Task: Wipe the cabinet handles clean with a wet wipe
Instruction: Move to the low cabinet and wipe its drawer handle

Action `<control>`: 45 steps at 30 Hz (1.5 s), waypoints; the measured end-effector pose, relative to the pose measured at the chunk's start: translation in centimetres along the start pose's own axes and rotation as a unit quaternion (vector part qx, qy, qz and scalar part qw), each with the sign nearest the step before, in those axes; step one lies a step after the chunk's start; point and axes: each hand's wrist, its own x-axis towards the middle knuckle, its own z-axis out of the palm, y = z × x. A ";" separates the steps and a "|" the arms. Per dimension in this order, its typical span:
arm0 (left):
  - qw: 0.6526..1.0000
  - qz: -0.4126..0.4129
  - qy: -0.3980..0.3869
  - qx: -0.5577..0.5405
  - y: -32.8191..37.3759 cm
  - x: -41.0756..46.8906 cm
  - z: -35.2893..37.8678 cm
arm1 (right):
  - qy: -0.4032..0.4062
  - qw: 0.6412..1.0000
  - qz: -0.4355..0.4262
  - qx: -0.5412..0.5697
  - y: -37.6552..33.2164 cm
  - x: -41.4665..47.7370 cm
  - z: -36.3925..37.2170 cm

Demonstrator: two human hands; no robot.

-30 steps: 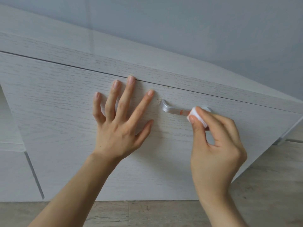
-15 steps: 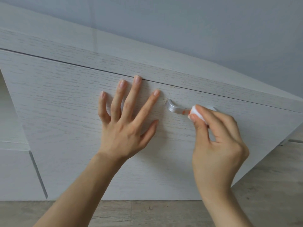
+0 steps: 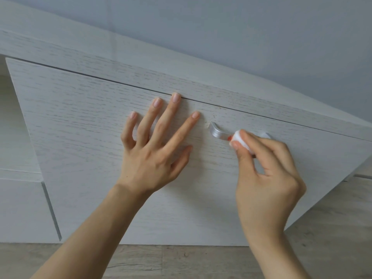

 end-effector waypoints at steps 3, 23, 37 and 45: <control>1.000 -0.006 -0.003 0.000 0.1 -0.1 0.2 | -0.009 1.000 -0.003 -0.009 -0.2 0.0 0.1; 1.000 0.011 0.004 -0.019 -0.4 -0.2 0.1 | 0.000 1.000 -0.014 -0.006 -1.2 -0.3 0.9; 1.000 0.010 0.000 -0.009 -0.3 -0.3 0.2 | -0.066 0.994 0.011 0.081 -2.6 -1.4 0.5; 1.000 0.011 -0.004 -0.014 -0.3 -0.4 0.1 | -0.022 0.960 0.232 0.153 -3.3 -1.0 1.6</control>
